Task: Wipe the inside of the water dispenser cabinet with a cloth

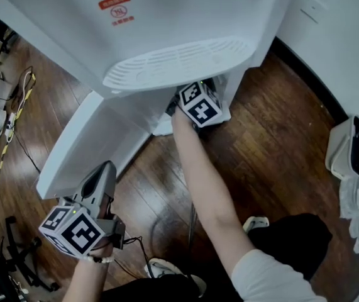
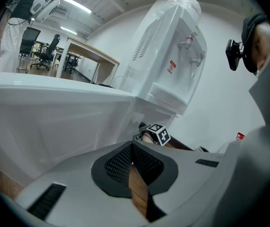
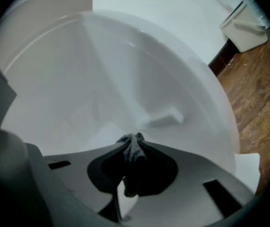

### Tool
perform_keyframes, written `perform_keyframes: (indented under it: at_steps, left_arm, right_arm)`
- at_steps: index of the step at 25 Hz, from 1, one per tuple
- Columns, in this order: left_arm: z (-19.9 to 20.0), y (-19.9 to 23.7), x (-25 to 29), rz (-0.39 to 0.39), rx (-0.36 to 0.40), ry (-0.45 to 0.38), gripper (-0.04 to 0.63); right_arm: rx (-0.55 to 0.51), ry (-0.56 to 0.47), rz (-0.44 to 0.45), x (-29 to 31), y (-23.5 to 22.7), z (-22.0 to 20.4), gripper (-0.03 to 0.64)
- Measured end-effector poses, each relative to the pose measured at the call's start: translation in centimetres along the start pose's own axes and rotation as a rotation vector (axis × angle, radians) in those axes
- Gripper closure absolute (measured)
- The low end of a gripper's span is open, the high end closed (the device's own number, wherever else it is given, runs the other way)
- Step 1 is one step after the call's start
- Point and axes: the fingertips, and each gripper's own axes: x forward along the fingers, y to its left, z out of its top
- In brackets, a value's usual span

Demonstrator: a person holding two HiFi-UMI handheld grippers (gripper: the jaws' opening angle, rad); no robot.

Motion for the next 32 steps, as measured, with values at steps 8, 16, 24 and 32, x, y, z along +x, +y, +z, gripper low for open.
perform_keyframes:
  at_steps: [8, 16, 24, 32]
  left_arm:
    - [0.5, 0.1, -1.7, -0.02, -0.011, -0.026, 0.609]
    - [0.6, 0.6, -2.5, -0.005, -0.027, -0.034, 0.609]
    - [0.6, 0.7, -2.6, 0.011, -0.022, -0.032, 0.609]
    - [0.2, 0.3, -2.3, 0.003, -0.016, -0.017, 0.609]
  right_arm:
    - [0.015, -0.2, 0.208, -3.4, 6.3, 7.0, 0.581]
    - [0.037, -0.23, 0.203, -4.5, 6.3, 8.1, 0.58]
    - [0.103, -0.085, 0.01, -3.1, -0.3, 2.3, 0.58]
    - [0.169, -0.02, -0.124, -2.8, -6.4, -1.1, 0.58]
